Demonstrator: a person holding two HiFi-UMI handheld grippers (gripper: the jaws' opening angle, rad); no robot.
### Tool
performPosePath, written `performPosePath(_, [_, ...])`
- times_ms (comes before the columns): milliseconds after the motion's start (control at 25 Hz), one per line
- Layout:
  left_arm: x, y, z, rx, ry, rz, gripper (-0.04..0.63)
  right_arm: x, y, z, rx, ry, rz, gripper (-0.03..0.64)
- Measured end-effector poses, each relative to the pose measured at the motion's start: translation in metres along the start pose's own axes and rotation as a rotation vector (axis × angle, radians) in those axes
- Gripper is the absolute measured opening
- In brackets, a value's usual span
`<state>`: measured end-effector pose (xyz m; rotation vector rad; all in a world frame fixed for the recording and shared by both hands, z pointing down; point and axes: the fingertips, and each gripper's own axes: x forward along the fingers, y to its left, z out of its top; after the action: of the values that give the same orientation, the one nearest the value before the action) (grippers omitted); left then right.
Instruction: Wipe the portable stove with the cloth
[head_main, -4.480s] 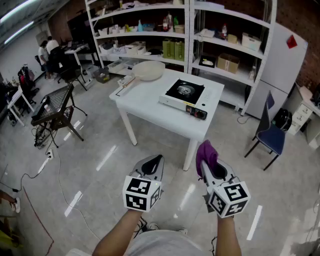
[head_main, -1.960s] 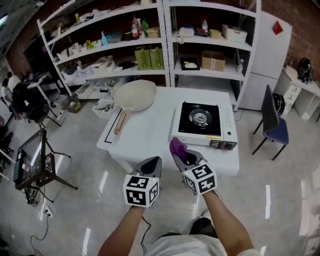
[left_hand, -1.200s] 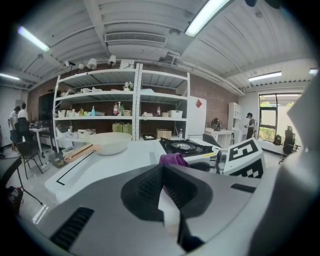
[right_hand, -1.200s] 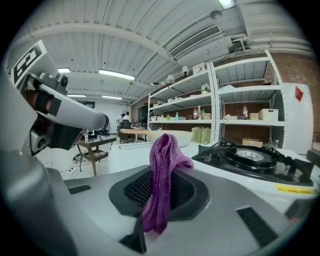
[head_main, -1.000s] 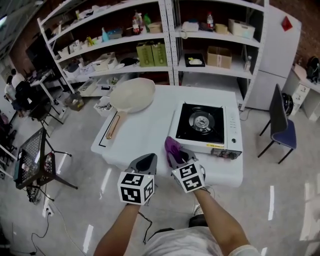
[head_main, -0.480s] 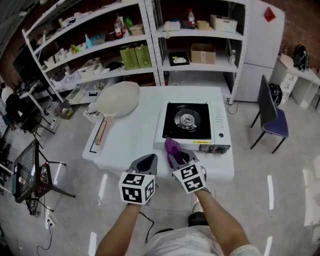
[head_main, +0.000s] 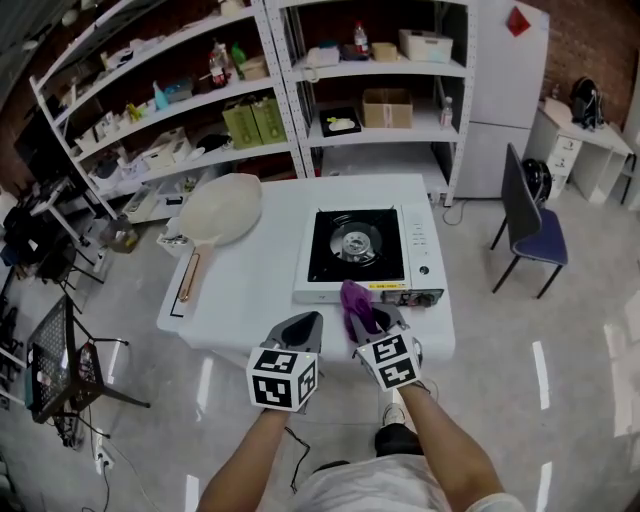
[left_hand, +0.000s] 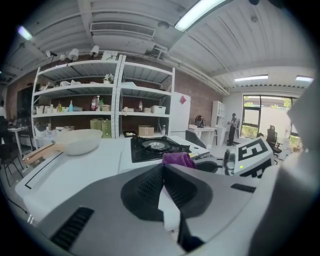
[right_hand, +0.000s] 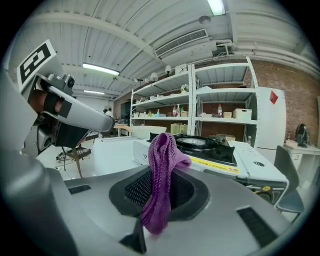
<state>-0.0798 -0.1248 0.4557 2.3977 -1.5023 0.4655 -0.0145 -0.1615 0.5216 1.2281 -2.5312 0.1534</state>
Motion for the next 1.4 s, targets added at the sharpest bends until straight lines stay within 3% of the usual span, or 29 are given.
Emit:
performPosePath(280, [0.014,-0.021,0.002,0.006,0.004,-0.036,0.005,-0.018,-0.028,-0.010,0.014,0.014,-0.038,0.063])
performPosePath(520, [0.023,-0.038,0.007,0.023,0.003,-0.063,0.005,-0.028,-0.025,-0.008,0.019,0.003,0.010,0.063])
performPosePath(760, [0.028,-0.052,0.010,0.026,-0.002,-0.089,0.005,-0.052,-0.029,-0.001,0.021,-0.018,0.000,0.063])
performPosePath(1400, [0.054,-0.114,0.040,0.072,-0.017,-0.189,0.005,-0.151,-0.125,0.015,0.081,-0.069,-0.203,0.063])
